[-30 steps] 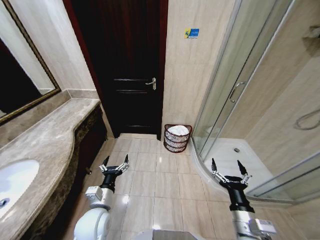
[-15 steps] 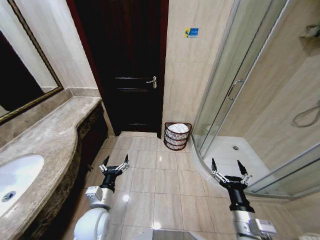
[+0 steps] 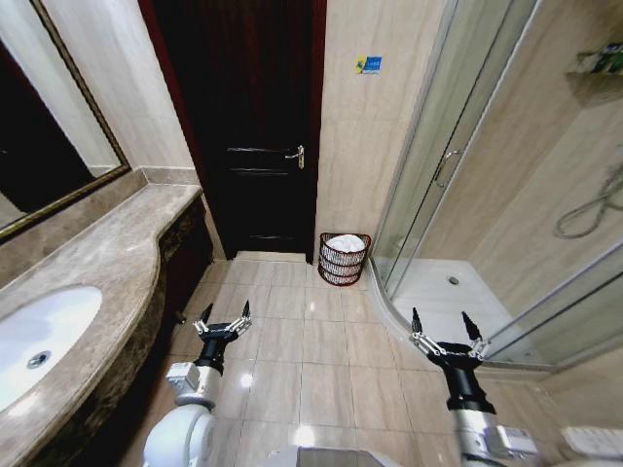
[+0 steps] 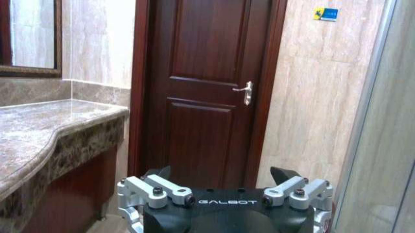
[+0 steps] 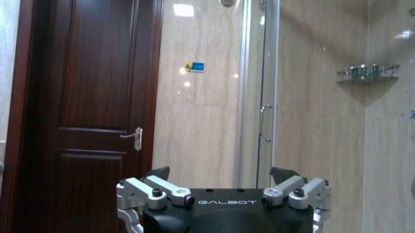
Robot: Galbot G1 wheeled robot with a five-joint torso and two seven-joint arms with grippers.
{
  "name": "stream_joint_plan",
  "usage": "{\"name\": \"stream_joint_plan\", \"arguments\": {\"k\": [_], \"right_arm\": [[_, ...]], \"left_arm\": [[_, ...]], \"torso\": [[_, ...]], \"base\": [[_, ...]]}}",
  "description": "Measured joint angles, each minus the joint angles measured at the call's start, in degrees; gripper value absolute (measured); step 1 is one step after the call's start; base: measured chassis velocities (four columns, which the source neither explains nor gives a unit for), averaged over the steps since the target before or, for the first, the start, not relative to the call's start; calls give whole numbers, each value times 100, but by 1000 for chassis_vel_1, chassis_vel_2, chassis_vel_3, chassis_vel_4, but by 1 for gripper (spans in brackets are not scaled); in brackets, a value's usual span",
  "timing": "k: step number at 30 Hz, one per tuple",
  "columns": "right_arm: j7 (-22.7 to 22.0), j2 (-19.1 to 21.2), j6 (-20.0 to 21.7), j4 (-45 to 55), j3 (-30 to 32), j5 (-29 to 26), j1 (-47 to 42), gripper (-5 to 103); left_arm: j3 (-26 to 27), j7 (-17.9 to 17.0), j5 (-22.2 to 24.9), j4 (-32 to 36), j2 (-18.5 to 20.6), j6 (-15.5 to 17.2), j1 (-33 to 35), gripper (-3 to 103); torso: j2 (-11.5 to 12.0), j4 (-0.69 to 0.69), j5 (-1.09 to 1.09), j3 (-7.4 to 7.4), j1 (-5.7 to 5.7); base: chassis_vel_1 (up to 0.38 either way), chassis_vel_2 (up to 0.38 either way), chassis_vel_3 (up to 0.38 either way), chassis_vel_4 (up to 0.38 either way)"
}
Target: Discard the used towel into the hamper.
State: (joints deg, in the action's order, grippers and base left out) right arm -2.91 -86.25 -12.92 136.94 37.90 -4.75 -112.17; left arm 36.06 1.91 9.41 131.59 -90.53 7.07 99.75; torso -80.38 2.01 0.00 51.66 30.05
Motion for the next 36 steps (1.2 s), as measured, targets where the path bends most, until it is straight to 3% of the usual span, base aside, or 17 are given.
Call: {"name": "stream_joint_plan", "arguments": {"k": [36], "right_arm": [[0,0,0,0,0,0,1,100]], "left_arm": [[0,0,0,0,0,0,-2,100]], "torso": [[2,0,0,1,4]], "base": [[-7,4,7,-3]]}}
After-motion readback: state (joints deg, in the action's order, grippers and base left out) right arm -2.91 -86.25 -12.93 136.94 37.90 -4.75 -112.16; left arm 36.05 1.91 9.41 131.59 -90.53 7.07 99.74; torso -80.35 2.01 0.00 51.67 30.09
